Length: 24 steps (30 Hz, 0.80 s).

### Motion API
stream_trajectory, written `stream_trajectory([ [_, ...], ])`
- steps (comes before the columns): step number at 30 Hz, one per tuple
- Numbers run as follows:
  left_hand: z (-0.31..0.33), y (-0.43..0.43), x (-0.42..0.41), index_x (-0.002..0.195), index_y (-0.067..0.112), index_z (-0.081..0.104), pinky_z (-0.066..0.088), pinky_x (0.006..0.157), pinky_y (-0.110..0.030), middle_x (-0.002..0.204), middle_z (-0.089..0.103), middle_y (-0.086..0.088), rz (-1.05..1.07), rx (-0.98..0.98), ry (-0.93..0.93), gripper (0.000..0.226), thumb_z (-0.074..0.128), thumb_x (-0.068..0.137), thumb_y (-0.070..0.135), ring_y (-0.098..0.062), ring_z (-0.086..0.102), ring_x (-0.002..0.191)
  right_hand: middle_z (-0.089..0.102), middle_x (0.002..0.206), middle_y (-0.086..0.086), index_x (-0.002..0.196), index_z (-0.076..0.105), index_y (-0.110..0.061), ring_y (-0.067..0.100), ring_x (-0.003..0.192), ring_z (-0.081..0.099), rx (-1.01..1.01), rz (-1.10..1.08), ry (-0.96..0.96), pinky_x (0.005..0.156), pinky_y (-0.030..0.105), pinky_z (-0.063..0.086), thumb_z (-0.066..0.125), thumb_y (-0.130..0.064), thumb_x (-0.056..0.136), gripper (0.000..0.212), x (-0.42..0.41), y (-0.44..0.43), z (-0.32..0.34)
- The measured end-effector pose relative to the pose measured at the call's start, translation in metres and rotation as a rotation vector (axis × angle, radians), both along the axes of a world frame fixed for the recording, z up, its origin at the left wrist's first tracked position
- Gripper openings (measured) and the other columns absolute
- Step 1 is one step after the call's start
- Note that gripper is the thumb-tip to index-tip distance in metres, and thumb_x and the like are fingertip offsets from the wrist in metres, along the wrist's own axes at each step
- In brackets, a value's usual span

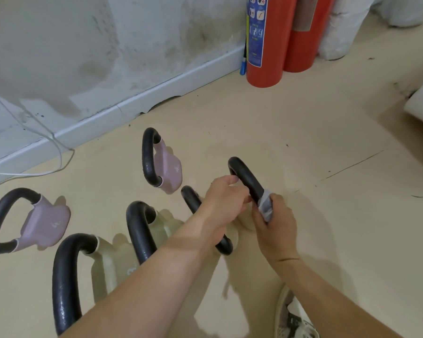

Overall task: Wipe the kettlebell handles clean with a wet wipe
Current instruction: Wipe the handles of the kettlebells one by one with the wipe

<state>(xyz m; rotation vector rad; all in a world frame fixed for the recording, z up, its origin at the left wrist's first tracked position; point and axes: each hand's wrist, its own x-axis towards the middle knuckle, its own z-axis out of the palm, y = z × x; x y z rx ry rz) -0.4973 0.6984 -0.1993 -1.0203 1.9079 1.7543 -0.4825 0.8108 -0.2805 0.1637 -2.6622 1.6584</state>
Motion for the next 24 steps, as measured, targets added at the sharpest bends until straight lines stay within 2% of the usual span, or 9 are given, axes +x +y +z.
stream_trajectory([
  [3, 0.005, -0.006, -0.010, 0.106, -0.006, 0.061, 0.057, 0.086, -0.036, 0.098, 0.068, -0.017, 0.098, 0.123, 0.000, 0.023, 0.052, 0.087, 0.003, -0.030, 0.068, 0.096, 0.038, 0.051, -0.012, 0.063, 0.036, -0.022, 0.004, 0.047, 0.037, -0.083, 0.032, -0.252, 0.049, 0.013, 0.032, 0.064, -0.008, 0.083, 0.037, -0.013, -0.003, 0.010],
  [6, 0.007, -0.011, -0.023, 0.112, -0.005, 0.058, 0.058, 0.069, -0.026, 0.096, 0.067, -0.018, 0.191, 0.254, 0.008, 0.026, 0.057, 0.090, 0.009, -0.023, 0.068, 0.086, 0.041, 0.056, -0.001, 0.063, 0.038, -0.015, 0.011, 0.053, 0.036, -0.065, 0.160, -0.353, 0.053, 0.026, 0.034, 0.061, -0.009, 0.081, 0.030, -0.034, 0.001, 0.024],
  [8, 0.002, -0.009, -0.030, 0.112, -0.003, 0.058, 0.059, 0.068, -0.026, 0.098, 0.068, -0.017, 0.115, 0.187, 0.010, 0.035, 0.066, 0.089, 0.022, -0.021, 0.070, 0.084, 0.040, 0.054, -0.004, 0.061, 0.038, -0.013, 0.009, 0.050, 0.033, -0.015, 0.075, -0.272, 0.049, 0.023, 0.031, 0.059, -0.010, 0.082, 0.030, -0.029, 0.000, 0.024],
  [11, -0.007, 0.003, -0.034, 0.106, -0.010, 0.063, 0.060, 0.079, -0.037, 0.101, 0.071, -0.021, -0.089, -0.004, 0.044, 0.051, 0.072, 0.085, 0.036, -0.029, 0.072, 0.087, 0.037, 0.045, -0.014, 0.060, 0.034, -0.020, 0.005, 0.043, 0.032, -0.136, -0.114, -0.231, 0.043, 0.014, 0.029, 0.059, -0.009, 0.086, 0.038, 0.002, -0.007, 0.017],
  [14, -0.008, 0.020, -0.043, 0.087, -0.008, 0.066, 0.056, 0.083, -0.051, 0.080, 0.065, -0.015, -0.288, -0.156, 0.096, 0.045, 0.068, 0.085, 0.037, -0.037, 0.068, 0.079, 0.036, 0.048, -0.014, 0.063, 0.033, -0.018, 0.004, 0.045, 0.031, -0.220, -0.230, -0.242, 0.047, 0.016, 0.029, 0.057, -0.008, 0.089, 0.036, 0.004, -0.006, 0.012],
  [16, -0.007, 0.027, -0.053, 0.079, -0.002, 0.065, 0.056, 0.079, -0.051, 0.075, 0.064, -0.016, -0.318, -0.218, 0.105, 0.038, 0.065, 0.085, 0.035, -0.031, 0.067, 0.072, 0.037, 0.052, -0.010, 0.064, 0.035, -0.015, 0.004, 0.046, 0.032, -0.214, -0.221, -0.256, 0.047, 0.018, 0.030, 0.055, -0.008, 0.089, 0.033, -0.010, 0.000, 0.015],
  [18, -0.010, 0.023, -0.058, 0.084, -0.005, 0.064, 0.059, 0.075, -0.049, 0.083, 0.068, -0.018, -0.213, -0.186, 0.074, 0.034, 0.065, 0.084, 0.030, -0.032, 0.071, 0.081, 0.035, 0.051, -0.009, 0.062, 0.034, -0.017, 0.004, 0.043, 0.031, -0.119, -0.091, -0.253, 0.044, 0.014, 0.027, 0.054, -0.009, 0.089, 0.035, -0.022, 0.009, 0.018],
  [21, -0.016, 0.011, -0.046, 0.097, -0.006, 0.063, 0.062, 0.069, -0.034, 0.098, 0.070, -0.020, -0.017, -0.016, 0.025, 0.030, 0.065, 0.087, 0.022, -0.025, 0.072, 0.082, 0.030, 0.050, -0.010, 0.060, 0.030, -0.019, 0.007, 0.046, 0.025, 0.055, 0.136, -0.245, 0.044, 0.018, 0.024, 0.056, -0.008, 0.085, 0.038, -0.035, 0.018, 0.025],
  [24, -0.021, 0.014, -0.041, 0.099, -0.006, 0.061, 0.061, 0.069, -0.032, 0.100, 0.069, -0.021, 0.072, 0.050, 0.065, 0.029, 0.065, 0.089, 0.022, -0.025, 0.072, 0.084, 0.030, 0.053, -0.005, 0.060, 0.031, -0.016, 0.011, 0.050, 0.027, 0.050, 0.189, -0.284, 0.049, 0.024, 0.027, 0.057, -0.004, 0.084, 0.037, -0.045, 0.026, 0.027],
])
